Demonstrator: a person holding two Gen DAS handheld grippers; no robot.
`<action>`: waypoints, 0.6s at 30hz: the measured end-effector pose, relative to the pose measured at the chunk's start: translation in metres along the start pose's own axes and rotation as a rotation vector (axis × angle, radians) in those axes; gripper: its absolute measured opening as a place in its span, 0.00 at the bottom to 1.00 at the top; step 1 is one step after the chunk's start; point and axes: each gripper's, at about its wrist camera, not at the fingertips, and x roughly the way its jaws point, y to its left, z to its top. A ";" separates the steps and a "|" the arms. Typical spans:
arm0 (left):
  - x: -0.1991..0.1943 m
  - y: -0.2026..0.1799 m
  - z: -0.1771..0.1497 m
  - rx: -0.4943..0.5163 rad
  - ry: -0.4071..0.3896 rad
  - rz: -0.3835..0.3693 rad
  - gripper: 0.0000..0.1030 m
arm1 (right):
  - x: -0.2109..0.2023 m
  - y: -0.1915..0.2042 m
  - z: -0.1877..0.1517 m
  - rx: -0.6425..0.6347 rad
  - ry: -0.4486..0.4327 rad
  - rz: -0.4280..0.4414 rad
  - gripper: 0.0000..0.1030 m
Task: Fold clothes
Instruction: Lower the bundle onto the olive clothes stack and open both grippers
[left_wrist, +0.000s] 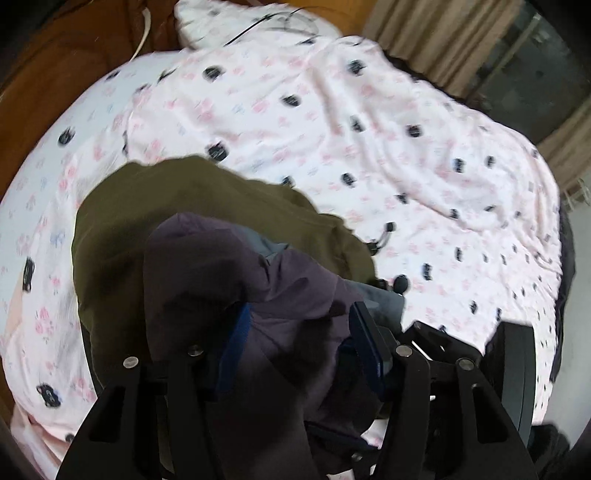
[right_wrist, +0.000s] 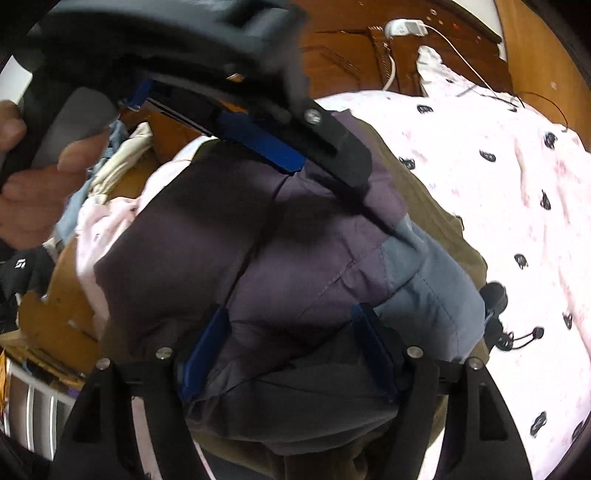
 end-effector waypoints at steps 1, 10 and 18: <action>-0.002 -0.002 -0.001 0.001 -0.008 0.003 0.50 | -0.003 0.001 -0.002 0.009 -0.003 -0.010 0.74; -0.042 -0.038 -0.032 0.064 -0.034 0.065 0.53 | -0.079 0.001 -0.021 0.114 -0.082 -0.028 1.00; -0.092 -0.054 -0.072 -0.040 -0.119 0.149 0.53 | -0.145 0.011 -0.042 0.090 -0.110 -0.046 1.00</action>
